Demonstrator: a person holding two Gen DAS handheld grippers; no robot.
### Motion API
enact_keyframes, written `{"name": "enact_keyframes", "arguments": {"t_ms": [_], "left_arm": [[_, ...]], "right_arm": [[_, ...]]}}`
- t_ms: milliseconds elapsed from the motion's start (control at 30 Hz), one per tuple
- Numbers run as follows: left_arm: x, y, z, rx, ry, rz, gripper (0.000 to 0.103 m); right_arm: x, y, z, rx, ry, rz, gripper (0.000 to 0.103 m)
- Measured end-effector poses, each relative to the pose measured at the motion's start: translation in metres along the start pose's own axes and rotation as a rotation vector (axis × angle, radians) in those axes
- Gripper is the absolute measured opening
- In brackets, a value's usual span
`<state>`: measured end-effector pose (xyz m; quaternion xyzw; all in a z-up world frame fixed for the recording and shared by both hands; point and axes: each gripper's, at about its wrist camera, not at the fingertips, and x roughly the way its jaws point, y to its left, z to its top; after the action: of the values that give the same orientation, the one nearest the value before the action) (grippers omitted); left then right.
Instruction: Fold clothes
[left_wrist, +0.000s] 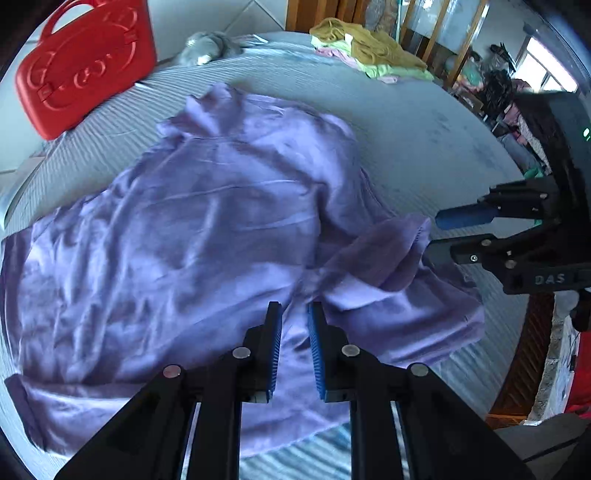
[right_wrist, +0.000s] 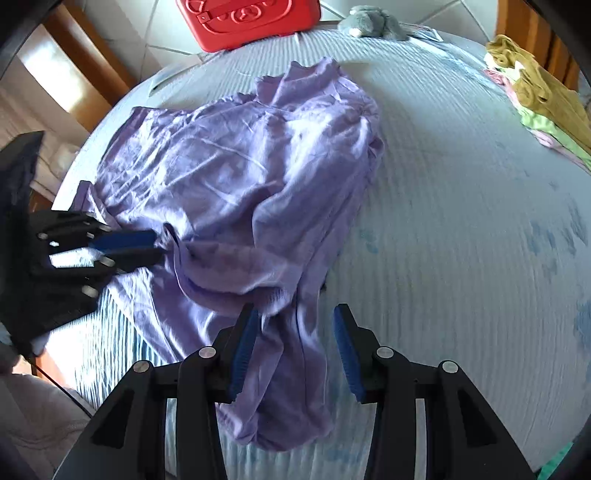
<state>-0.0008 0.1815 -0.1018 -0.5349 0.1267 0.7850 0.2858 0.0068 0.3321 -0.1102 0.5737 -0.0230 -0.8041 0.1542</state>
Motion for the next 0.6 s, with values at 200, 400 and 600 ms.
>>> {"name": "enact_keyframes", "arguments": {"t_ms": [200,400,600], "left_arm": [[0.008,-0.004,0.017,-0.054,-0.029,-0.003,0.004],[0.017,0.038,0.023,-0.282,0.013,-0.063,0.022],[0.007,0.046,0.026,-0.289,-0.035,-0.063,0.042]], "right_arm": [[0.016,-0.006,0.023,-0.031,0.051,0.033,0.002],[0.017,-0.059,0.050,0.291,0.035,0.180,0.036],[-0.005,-0.079,0.042,0.392,-0.015,0.103,0.046]]}}
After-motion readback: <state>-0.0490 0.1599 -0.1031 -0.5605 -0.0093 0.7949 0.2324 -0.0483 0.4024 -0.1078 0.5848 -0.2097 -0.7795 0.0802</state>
